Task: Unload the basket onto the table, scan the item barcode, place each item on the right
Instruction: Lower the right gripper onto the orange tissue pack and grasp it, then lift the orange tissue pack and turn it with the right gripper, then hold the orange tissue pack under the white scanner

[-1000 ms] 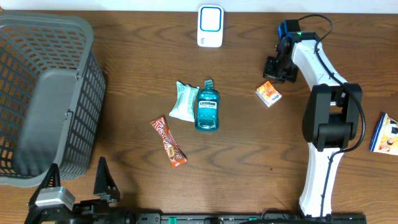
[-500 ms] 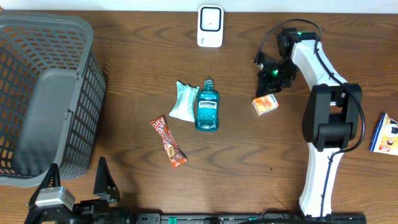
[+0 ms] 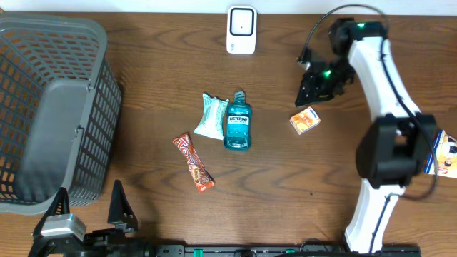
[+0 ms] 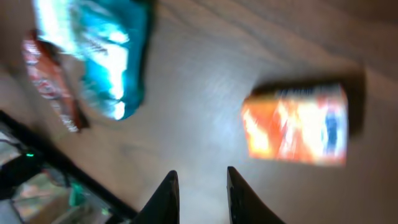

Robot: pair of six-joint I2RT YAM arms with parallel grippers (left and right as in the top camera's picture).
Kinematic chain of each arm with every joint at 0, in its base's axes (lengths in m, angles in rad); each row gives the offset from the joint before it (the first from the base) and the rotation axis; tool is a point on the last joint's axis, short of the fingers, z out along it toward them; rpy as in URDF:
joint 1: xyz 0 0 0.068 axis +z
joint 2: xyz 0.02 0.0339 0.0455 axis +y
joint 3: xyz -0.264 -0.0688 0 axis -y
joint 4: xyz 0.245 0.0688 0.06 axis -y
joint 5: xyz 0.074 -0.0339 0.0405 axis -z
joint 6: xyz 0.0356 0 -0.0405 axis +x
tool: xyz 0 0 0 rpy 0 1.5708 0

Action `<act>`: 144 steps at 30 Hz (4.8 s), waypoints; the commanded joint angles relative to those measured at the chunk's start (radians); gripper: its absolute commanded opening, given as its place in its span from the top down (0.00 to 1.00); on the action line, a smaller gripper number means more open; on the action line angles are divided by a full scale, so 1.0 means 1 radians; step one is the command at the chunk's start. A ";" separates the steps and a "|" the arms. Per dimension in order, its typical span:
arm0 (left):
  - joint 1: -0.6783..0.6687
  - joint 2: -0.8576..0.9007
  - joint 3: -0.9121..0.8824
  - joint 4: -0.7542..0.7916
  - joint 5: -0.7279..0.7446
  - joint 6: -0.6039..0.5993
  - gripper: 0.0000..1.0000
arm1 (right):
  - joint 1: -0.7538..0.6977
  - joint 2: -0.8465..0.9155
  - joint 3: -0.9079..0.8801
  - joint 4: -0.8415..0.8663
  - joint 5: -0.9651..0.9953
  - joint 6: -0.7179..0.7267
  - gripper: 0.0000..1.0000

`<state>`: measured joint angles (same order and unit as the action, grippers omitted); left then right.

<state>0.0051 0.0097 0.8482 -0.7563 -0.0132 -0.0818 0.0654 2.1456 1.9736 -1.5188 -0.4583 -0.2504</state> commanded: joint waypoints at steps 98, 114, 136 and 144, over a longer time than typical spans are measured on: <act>-0.004 -0.007 -0.006 0.002 0.002 0.002 0.02 | 0.074 -0.317 -1.269 1.888 -1.104 0.808 0.99; -0.004 -0.007 -0.006 0.002 0.002 0.002 0.02 | 0.195 -0.859 -1.490 1.761 -1.104 0.808 0.99; -0.004 -0.007 -0.006 0.002 0.002 0.002 0.02 | 0.213 -0.978 -1.533 1.770 -0.261 0.626 0.99; -0.004 -0.007 -0.006 0.002 0.002 0.002 0.02 | 0.220 -0.773 -1.313 1.656 -0.026 0.547 0.99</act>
<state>0.0044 0.0101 0.8421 -0.7586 -0.0128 -0.0814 0.2733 1.2934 0.5331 0.1719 -0.6315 0.3573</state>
